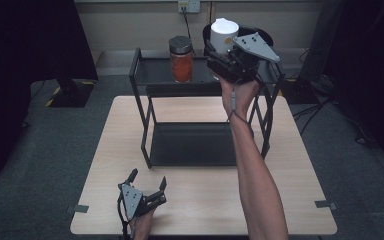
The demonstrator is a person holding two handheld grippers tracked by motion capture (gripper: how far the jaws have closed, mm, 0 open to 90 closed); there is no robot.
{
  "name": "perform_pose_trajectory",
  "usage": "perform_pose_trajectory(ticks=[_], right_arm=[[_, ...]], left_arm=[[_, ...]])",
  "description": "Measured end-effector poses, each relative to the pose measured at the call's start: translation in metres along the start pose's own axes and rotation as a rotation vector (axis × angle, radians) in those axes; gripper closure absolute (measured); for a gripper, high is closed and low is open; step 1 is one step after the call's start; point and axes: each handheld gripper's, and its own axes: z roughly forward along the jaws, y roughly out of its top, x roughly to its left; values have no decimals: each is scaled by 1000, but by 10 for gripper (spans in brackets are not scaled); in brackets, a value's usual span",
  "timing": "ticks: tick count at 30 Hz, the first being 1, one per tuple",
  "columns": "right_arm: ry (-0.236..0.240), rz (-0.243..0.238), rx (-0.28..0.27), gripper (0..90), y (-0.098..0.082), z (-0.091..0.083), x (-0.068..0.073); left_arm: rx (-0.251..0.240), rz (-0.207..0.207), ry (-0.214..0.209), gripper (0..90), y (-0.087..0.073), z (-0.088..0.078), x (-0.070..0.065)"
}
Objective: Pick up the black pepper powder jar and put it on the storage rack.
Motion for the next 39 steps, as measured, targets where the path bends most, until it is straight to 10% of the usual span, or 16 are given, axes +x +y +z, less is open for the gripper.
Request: perform_pose_trajectory(ticks=[39], right_arm=[[-31,16,45,301,-13,18,-1]], left_arm=[[1,2,-4,12,0,0,1]])
